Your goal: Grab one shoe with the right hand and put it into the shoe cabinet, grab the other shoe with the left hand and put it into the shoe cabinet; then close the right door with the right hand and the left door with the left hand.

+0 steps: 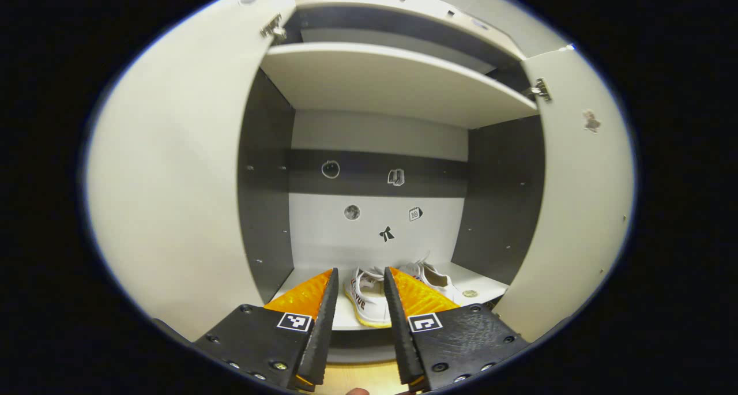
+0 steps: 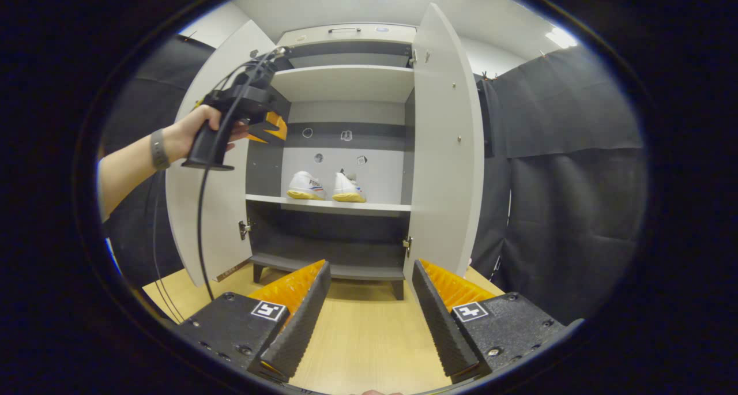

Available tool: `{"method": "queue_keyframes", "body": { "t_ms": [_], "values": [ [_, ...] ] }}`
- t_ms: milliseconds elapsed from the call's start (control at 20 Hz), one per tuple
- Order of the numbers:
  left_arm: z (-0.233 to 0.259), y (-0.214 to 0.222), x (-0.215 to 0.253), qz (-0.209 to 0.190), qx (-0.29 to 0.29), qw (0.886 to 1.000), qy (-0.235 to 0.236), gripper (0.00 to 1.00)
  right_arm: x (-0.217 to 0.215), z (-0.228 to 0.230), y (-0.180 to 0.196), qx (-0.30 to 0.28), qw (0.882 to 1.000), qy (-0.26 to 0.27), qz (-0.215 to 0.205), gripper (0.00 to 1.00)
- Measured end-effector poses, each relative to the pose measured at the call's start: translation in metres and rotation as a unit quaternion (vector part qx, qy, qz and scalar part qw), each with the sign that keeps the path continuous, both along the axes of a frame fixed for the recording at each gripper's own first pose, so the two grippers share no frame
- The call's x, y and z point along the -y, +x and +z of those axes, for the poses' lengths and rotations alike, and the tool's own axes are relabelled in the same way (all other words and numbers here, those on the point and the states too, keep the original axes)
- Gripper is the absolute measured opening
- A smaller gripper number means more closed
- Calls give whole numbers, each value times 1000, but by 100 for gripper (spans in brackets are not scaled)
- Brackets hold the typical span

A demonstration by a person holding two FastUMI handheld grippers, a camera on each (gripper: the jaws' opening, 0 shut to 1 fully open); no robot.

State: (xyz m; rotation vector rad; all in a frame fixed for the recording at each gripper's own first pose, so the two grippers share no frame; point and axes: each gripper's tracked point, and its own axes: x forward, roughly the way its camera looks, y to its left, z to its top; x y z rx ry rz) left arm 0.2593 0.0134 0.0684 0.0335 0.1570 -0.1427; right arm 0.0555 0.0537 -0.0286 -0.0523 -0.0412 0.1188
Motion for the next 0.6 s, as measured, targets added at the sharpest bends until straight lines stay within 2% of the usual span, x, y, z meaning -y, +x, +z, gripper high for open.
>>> {"method": "queue_keyframes", "body": {
  "t_ms": [50,100,200,250,300,350,500,600],
  "values": [
    [-2,-12,-4,3,12,1000,-1,40,-3,2,-3,3,1000,0,4,90],
    [-8,-28,-7,7,16,1000,-5,51,-5,4,-7,5,1000,-1,8,90],
    [-23,-57,-10,8,16,1000,-18,56,-7,7,-12,9,1000,-3,15,90],
    [-28,-72,-13,13,17,1000,-21,67,-8,7,-14,10,1000,-4,18,90],
    [-35,-87,-18,21,17,999,-20,58,-9,6,-18,9,1000,-6,20,90],
    [-43,-99,-21,27,14,999,-21,77,-10,4,-22,8,1000,-8,22,90],
    [-69,-143,-26,46,1,998,-46,82,-14,2,-30,6,1000,-7,28,90],
    [-78,-163,-26,51,17,997,-58,85,-17,2,-36,6,999,-8,31,90]
  ]
}}
